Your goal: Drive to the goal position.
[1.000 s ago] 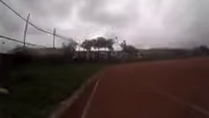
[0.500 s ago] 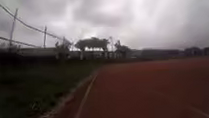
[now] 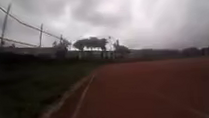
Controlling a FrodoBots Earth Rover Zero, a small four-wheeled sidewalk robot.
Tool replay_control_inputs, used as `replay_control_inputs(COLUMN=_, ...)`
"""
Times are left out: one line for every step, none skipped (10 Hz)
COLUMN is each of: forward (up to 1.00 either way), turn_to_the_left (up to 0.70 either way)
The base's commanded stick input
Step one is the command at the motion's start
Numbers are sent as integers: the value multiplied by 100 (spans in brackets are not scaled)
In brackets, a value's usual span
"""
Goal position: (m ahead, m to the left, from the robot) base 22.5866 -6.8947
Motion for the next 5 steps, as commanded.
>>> replay_control_inputs(forward=70, turn_to_the_left=-26)
replay_control_inputs(forward=70, turn_to_the_left=-26)
replay_control_inputs(forward=70, turn_to_the_left=0)
replay_control_inputs(forward=70, turn_to_the_left=0)
replay_control_inputs(forward=70, turn_to_the_left=0)
